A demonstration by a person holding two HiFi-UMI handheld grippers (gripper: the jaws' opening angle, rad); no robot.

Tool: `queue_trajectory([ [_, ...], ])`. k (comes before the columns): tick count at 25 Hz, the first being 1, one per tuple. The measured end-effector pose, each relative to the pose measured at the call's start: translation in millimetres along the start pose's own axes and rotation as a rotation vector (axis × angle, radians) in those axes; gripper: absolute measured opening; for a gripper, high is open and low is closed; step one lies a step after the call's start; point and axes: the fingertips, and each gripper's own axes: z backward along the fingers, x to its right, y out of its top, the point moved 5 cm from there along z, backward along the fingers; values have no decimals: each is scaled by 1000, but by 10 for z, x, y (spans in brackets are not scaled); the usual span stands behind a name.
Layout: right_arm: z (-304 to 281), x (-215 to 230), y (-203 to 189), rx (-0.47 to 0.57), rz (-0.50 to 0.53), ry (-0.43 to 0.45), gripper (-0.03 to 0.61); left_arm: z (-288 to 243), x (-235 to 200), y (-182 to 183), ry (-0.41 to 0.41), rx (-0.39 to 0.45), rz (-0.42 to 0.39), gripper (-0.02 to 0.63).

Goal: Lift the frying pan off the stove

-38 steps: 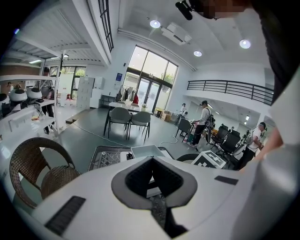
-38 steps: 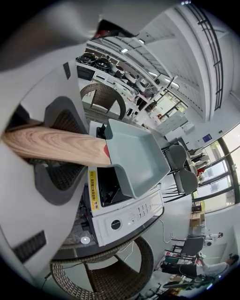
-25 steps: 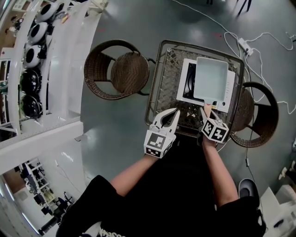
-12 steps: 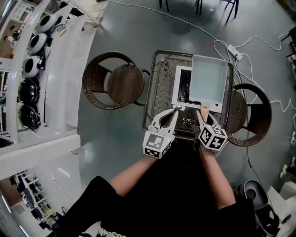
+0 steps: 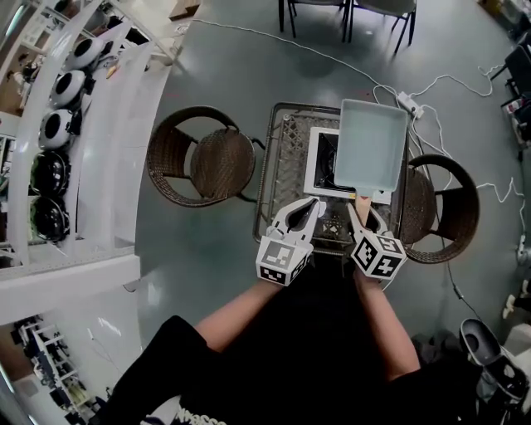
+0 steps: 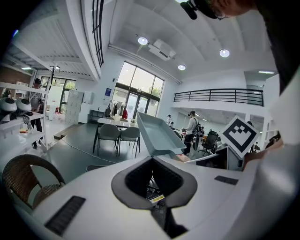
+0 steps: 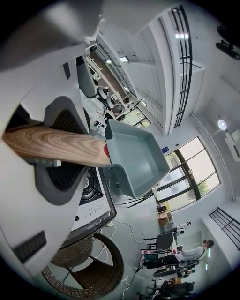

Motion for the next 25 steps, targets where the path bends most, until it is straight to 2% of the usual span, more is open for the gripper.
queue_trajectory([
  [8,119,-102,67,47,12,4,175,103,27,41,-10,16,-10,14],
  [25,112,-137,14,42,-8,-2,175,176,-36,44,-10,28,-7,14],
])
